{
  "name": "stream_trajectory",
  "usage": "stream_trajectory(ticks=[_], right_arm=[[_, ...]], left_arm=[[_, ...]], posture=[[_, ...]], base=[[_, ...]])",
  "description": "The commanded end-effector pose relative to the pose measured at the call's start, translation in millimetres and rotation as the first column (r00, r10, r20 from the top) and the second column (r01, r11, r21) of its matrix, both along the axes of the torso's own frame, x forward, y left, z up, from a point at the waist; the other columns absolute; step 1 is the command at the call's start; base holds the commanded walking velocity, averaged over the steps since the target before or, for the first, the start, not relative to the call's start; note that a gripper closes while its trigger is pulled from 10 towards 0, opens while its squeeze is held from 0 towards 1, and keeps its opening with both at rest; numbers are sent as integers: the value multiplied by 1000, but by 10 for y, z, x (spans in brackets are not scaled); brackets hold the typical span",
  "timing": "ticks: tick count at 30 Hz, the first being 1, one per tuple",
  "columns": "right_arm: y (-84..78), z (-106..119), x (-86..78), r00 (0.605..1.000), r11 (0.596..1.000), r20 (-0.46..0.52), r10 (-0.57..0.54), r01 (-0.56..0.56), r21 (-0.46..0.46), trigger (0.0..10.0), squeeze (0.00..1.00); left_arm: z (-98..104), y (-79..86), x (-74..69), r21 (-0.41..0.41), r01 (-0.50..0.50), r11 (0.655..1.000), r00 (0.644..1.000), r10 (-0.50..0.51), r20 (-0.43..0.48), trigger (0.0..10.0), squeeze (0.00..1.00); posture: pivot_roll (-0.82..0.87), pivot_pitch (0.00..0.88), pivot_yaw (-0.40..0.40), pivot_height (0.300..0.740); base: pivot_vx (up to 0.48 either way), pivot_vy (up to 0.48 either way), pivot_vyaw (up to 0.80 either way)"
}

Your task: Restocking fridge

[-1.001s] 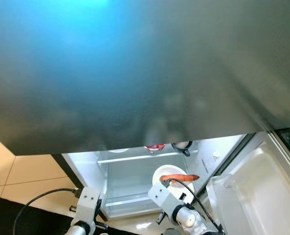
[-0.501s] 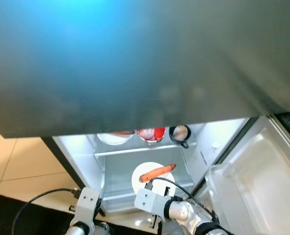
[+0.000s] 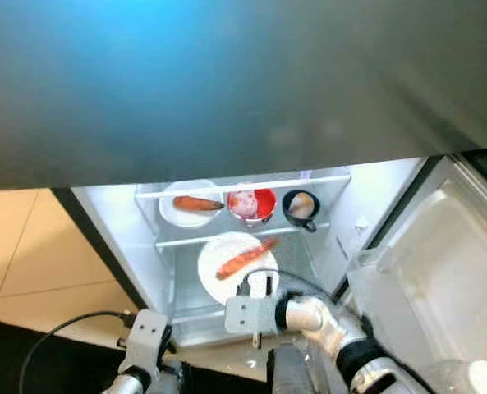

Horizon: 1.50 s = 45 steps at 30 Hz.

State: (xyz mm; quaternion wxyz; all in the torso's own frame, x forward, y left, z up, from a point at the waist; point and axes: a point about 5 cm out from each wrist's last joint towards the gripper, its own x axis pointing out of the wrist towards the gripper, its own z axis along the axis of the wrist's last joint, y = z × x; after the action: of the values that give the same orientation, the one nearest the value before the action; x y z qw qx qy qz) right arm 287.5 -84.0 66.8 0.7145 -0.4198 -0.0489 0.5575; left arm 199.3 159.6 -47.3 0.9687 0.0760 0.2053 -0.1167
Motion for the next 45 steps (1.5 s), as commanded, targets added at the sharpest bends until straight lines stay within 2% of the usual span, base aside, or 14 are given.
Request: stream_trajectory(ticks=[1,7,14,17,20,21,24,28,37,45], right_arm=[[-10,24,-23,1000,1000,0,29,-29,1,10000,0],[3,217,-1,997,997,33,73,-74,20,10000,0],[44,404,-22,988,991,77,131,-131,-10,10000,0],[55,547,-30,980,985,97,174,-173,-19,10000,0],[41,680,-55,968,974,113,224,-221,-43,10000,0],[41,680,-55,968,974,113,224,-221,-43,10000,0],[3,776,-95,956,963,121,267,-259,-73,10000,0],[-36,930,-132,942,952,146,303,-289,-104,10000,0],[-85,1177,-180,925,937,165,342,-322,-133,10000,0],[-72,1378,-118,915,935,204,347,-322,-146,10000,0]], left_arm=[[-11,40,-44,14,12,1000,1000,-12,-1,10000,0],[22,26,-23,9,11,1000,1000,-12,25,10000,0],[142,-47,33,-4,77,997,991,-76,113,10000,0],[265,-150,77,-11,181,983,967,-175,187,10000,0],[401,-293,76,0,333,943,914,-323,246,10000,0],[401,-293,76,0,333,943,914,-323,246,10000,0],[504,-336,68,37,398,917,875,-391,286,10000,0],[618,-312,73,57,400,915,858,-396,327,10000,0],[723,-319,45,64,416,907,845,-411,341,10000,0],[794,-359,77,71,428,901,836,-425,347,10000,0]], posture=[[-118,140,-55,646],[-119,143,-61,641],[-122,145,-61,636],[-123,146,-61,636],[-127,147,-60,636],[-127,147,-60,636],[-128,148,-61,636],[-126,149,-60,636],[-128,147,-59,636],[-129,144,-59,636]], base=[[0,0,0],[0,0,0],[0,0,0],[0,0,0],[0,0,0],[0,0,0],[0,0,0],[0,0,0],[0,0,0],[0,0,0]])
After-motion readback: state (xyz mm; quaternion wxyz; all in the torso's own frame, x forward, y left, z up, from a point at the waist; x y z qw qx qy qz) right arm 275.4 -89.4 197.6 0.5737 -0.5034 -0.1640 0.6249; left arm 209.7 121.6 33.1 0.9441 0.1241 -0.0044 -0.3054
